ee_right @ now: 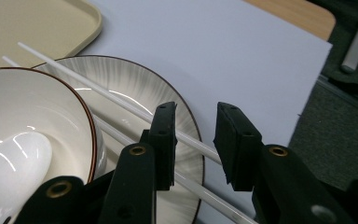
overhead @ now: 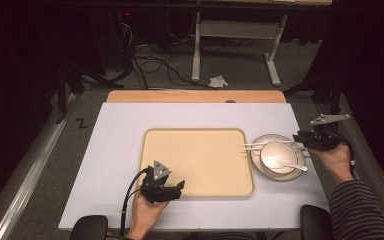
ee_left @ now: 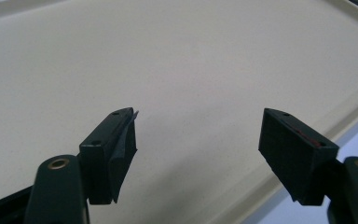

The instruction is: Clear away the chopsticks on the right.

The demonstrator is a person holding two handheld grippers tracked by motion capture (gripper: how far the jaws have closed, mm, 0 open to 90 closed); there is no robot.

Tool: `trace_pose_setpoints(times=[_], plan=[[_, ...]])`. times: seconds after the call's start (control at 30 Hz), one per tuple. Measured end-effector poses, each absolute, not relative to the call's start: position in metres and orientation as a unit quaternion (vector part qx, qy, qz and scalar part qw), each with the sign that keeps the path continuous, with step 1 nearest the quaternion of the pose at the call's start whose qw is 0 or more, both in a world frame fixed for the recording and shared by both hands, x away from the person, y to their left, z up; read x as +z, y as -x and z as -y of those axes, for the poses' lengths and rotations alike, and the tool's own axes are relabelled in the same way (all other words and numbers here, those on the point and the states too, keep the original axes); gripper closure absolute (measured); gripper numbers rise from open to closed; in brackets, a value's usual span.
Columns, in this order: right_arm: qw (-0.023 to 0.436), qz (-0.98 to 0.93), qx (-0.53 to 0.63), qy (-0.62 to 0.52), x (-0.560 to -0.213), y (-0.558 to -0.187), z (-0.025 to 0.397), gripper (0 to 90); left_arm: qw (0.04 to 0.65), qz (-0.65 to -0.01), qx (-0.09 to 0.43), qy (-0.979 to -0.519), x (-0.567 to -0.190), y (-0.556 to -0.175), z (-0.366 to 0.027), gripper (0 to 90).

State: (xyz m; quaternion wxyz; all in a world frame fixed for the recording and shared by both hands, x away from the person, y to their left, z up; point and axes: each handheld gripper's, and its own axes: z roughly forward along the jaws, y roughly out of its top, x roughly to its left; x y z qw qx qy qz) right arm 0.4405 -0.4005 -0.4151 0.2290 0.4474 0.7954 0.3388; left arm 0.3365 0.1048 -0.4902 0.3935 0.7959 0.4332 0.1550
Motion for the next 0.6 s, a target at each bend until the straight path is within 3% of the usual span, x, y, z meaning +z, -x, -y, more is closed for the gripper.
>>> trace_pose_setpoints(times=[0.6], plan=[[0.193, -0.850, 0.293, -0.393, -0.440, -0.490, 0.379, 72.0, 0.384, -0.470, 0.171, -0.776, -0.494, -0.320, -0.122, 27.0]])
